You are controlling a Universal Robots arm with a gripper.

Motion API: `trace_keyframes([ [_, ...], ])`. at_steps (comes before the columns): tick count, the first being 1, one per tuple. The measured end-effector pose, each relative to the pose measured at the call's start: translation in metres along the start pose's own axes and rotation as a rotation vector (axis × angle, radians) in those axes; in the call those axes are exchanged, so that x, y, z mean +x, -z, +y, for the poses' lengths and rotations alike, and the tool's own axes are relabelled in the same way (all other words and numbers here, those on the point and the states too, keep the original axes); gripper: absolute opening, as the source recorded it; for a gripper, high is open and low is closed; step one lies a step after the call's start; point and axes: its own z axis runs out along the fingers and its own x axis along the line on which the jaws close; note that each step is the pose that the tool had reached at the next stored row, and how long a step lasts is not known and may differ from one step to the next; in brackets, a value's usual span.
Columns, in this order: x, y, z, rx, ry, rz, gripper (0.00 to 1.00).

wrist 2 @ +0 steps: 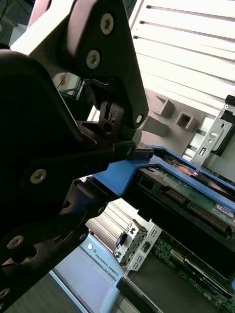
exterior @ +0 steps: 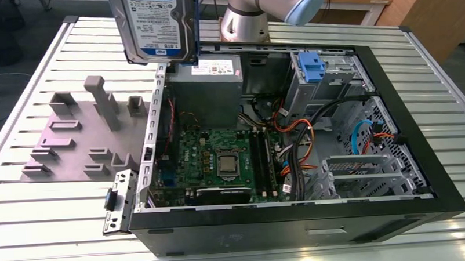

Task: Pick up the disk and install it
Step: 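Pick up the disk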

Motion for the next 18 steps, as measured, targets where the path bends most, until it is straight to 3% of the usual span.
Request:
trace_keyframes([
  [18,-0.0003,0.0002,-0.0102,0.0000,0.000,0.0001,0.36],
])
